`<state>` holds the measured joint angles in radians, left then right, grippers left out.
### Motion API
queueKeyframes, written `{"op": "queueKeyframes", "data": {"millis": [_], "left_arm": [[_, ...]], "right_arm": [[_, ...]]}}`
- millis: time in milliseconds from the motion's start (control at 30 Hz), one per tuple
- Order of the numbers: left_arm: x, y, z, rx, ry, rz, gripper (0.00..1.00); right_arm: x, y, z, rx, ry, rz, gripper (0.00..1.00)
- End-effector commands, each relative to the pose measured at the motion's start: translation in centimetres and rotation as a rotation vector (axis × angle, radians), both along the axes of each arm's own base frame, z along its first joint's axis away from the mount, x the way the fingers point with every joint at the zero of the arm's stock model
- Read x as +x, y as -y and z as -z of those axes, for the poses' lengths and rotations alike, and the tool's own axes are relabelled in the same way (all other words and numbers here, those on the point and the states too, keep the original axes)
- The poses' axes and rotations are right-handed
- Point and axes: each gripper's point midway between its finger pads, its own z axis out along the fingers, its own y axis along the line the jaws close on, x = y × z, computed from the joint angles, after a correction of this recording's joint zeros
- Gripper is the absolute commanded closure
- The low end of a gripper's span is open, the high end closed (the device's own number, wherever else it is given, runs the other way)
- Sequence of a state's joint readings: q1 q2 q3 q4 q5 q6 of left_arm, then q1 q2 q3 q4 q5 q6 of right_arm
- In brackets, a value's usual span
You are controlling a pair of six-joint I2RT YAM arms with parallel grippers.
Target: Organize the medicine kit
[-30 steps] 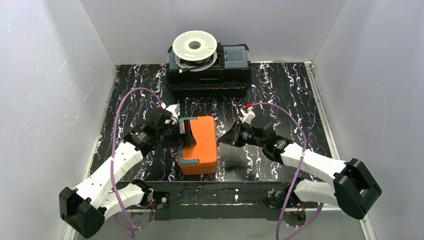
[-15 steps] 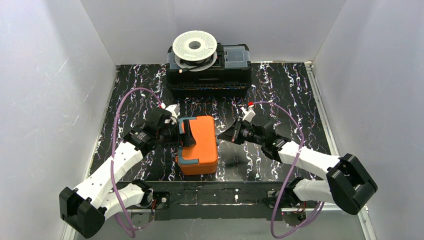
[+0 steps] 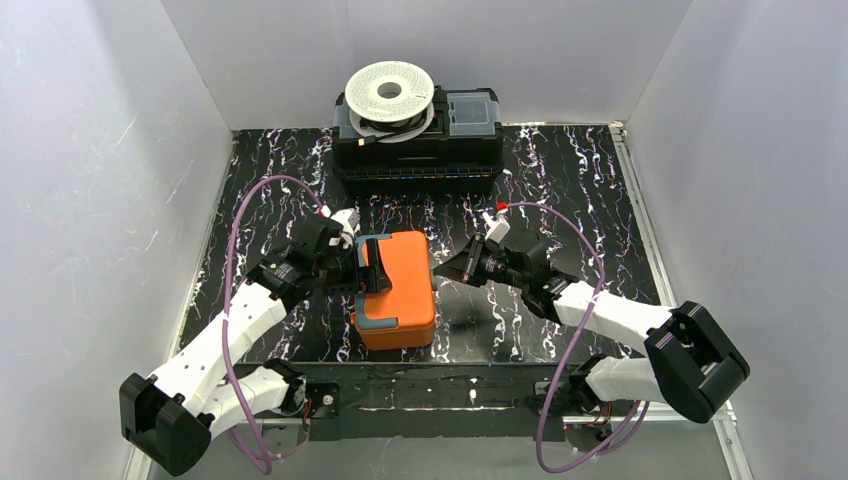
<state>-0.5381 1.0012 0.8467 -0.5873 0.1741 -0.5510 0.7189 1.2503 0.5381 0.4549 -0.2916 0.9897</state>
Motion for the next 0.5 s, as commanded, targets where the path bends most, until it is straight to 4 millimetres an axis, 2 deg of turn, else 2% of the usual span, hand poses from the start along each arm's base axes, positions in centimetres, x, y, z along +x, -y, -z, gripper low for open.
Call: {"op": "queueKeyframes", "data": {"millis": [0,233,467], "left_arm": [[-1.6,1.1,2.0,-0.009,-0.089,0.077,0.14],[-1.4,1.0,2.2,-0.004,-0.086,0.066,0.14],[-1.4,1.1,2.2,-0.010,-0.085,0.066,0.14]], "right_arm": [[-3.7,-1.7,0.0,0.049,-0.024,-0.166,0.94],[-4.8,-1.4,0.9,0.039,-0.039,-0.176,0.93],[-5.7,-1.8,0.5,0.050,-0.041,-0.205,0.93]]}}
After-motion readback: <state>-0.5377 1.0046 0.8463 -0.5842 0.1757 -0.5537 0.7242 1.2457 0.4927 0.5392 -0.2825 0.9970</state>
